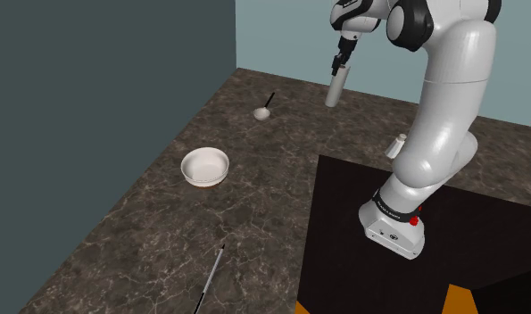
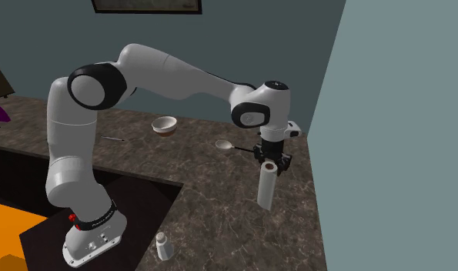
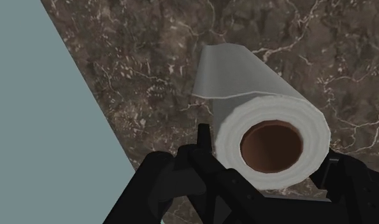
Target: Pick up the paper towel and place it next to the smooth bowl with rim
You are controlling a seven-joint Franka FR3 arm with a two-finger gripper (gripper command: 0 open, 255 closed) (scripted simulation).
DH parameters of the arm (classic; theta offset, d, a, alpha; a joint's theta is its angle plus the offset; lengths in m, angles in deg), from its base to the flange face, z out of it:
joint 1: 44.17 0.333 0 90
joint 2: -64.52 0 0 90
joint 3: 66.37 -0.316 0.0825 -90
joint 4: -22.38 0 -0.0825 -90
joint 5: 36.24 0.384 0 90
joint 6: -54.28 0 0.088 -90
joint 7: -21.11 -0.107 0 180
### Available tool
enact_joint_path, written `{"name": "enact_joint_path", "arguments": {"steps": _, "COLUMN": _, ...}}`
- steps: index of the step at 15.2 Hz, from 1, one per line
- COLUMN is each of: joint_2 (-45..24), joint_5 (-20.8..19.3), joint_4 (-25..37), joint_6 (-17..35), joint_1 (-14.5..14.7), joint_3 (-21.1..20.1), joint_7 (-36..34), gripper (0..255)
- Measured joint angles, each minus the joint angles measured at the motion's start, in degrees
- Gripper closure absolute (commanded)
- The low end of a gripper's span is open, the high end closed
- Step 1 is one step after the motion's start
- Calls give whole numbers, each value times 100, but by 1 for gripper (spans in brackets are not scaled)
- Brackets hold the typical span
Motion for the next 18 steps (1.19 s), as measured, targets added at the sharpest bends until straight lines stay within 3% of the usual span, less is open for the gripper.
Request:
{"name": "enact_joint_path", "arguments": {"steps": 9, "joint_2": 15, "joint_5": -8, "joint_4": 15, "joint_6": -32, "joint_1": 1, "joint_3": 4, "joint_7": -2, "gripper": 255}}
{"name": "enact_joint_path", "arguments": {"steps": 18, "joint_2": 203, "joint_5": -138, "joint_4": 410, "joint_6": -588, "joint_1": 15, "joint_3": 66, "joint_7": -86, "gripper": 255}}
